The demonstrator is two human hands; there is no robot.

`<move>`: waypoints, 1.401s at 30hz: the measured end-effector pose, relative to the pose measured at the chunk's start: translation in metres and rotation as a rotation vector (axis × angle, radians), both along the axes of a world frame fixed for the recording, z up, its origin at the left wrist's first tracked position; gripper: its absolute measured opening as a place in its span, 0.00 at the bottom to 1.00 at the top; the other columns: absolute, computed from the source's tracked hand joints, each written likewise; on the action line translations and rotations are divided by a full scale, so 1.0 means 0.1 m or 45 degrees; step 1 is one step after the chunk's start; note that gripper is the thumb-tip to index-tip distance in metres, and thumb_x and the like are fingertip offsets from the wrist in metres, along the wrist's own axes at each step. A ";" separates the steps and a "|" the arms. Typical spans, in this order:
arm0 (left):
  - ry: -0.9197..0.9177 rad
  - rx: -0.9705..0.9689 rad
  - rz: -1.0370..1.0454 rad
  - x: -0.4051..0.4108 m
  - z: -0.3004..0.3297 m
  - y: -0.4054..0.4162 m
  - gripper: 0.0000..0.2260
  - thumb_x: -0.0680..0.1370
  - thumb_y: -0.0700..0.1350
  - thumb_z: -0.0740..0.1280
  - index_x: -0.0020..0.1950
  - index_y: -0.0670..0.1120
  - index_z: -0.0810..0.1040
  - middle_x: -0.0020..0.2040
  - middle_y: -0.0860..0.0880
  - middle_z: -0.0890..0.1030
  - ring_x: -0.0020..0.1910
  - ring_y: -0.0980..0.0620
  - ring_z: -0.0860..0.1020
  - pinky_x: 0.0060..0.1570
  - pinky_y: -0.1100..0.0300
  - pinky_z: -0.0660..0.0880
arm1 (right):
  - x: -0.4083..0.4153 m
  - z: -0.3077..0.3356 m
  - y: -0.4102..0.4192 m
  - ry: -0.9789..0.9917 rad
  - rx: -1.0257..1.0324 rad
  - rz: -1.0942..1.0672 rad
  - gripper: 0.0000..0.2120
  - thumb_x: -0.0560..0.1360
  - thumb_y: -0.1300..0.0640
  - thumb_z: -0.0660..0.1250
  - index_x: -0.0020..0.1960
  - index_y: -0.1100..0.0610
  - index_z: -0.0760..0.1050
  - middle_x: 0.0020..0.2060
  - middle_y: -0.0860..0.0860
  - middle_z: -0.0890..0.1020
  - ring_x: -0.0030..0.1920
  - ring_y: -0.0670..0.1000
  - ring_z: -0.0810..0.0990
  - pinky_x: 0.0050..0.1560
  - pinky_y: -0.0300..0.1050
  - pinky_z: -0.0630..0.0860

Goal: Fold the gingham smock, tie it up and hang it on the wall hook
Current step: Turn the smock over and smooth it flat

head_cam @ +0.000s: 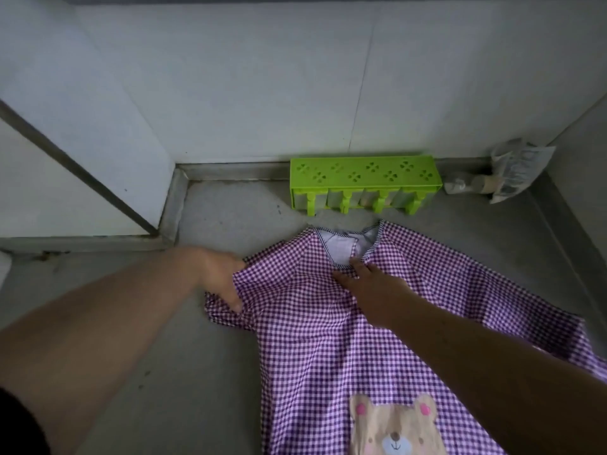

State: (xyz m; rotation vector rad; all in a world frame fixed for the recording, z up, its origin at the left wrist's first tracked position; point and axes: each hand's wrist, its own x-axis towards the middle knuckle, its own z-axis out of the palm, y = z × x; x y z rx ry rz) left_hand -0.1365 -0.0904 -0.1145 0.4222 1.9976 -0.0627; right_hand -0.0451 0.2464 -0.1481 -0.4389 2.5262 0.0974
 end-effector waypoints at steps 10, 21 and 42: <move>0.310 0.299 0.227 0.49 -0.23 -0.23 0.26 0.71 0.58 0.75 0.69 0.59 0.76 0.69 0.49 0.78 0.62 0.52 0.78 0.66 0.50 0.78 | -0.05 -0.14 -0.03 -0.018 0.053 -0.067 0.45 0.79 0.54 0.68 0.82 0.39 0.39 0.83 0.57 0.38 0.81 0.64 0.52 0.72 0.67 0.69; 0.226 0.249 0.617 0.78 -0.40 -0.63 0.09 0.76 0.55 0.71 0.47 0.51 0.78 0.49 0.49 0.82 0.47 0.51 0.81 0.48 0.54 0.77 | -0.08 -0.17 -0.11 -0.056 0.104 -0.127 0.50 0.77 0.49 0.72 0.82 0.40 0.37 0.82 0.58 0.37 0.81 0.65 0.52 0.74 0.65 0.67; 0.601 0.162 -0.164 1.49 -0.16 -0.66 0.15 0.82 0.58 0.60 0.52 0.48 0.78 0.48 0.47 0.82 0.44 0.48 0.79 0.50 0.49 0.80 | -0.05 -0.15 -0.19 -0.048 0.118 -0.136 0.51 0.76 0.46 0.71 0.83 0.44 0.36 0.82 0.62 0.40 0.81 0.68 0.51 0.76 0.67 0.62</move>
